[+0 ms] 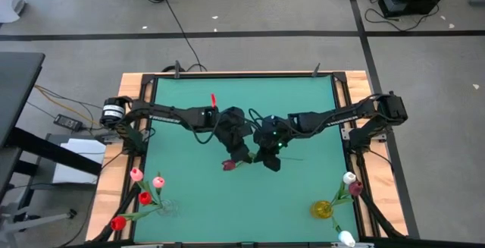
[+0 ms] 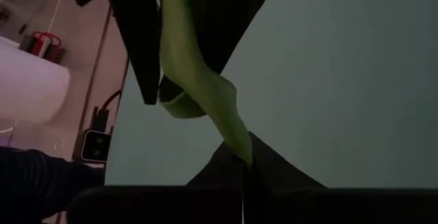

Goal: Sort flowers into vase by color
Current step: Put the dark red flower into the yellow transparent vase

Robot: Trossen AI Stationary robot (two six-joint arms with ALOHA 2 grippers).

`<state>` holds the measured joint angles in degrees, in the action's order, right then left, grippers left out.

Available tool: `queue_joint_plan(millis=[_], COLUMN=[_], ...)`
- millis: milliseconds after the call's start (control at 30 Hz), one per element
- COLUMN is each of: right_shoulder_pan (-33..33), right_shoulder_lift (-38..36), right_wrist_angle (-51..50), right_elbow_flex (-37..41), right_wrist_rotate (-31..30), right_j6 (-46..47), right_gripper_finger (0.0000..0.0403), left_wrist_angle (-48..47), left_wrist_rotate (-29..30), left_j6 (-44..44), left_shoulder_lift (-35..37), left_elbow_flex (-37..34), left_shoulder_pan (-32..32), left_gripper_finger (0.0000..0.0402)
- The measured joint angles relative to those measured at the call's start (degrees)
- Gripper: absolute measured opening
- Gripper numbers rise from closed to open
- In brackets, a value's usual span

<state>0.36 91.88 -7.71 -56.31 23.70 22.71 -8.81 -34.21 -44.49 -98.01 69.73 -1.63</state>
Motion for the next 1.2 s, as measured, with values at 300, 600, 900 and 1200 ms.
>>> queue_joint_plan(millis=[300,600,900,1200], right_shoulder_pan=[0.33,0.31,0.31,0.19], right_shoulder_lift=[-0.95,-1.07,-1.27,-2.92], right_wrist_angle=[-0.62,-1.66,-4.57,-3.67], right_elbow_flex=[0.11,0.17,0.07,0.22], right_wrist_rotate=[-1.24,-5.89,-8.41,-27.38], right_j6=[0.43,1.62,3.08,10.36], right_gripper_finger=[0.0002,0.0002,0.0002,0.0001], left_wrist_angle=[-2.59,-4.49,-4.42,-3.76], left_wrist_rotate=[1.70,7.77,10.30,12.68], left_j6=[0.62,2.48,3.40,3.15], left_shoulder_lift=[0.14,0.17,5.05,14.31], left_elbow_flex=[0.20,0.22,0.12,0.28], left_shoulder_pan=[-0.52,-0.53,-2.26,-7.81], left_gripper_finger=[0.0075,0.0076,0.0160,0.0250])
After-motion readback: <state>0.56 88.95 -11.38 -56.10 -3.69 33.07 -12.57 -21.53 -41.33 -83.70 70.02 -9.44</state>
